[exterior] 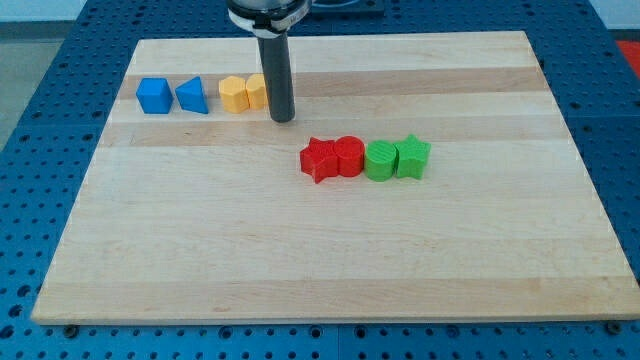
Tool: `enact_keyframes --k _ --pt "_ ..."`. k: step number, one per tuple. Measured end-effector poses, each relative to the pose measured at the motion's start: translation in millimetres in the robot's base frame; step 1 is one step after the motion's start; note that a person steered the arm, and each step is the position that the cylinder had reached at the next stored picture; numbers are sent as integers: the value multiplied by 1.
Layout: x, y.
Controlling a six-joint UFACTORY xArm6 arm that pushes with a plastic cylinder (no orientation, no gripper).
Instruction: Move the yellow heart above the yellow hexagon
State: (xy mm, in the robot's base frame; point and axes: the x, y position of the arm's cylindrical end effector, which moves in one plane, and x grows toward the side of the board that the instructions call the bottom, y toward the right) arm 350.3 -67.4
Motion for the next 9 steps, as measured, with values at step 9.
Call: enact_keyframes --k 9 --pt "-99 -57"
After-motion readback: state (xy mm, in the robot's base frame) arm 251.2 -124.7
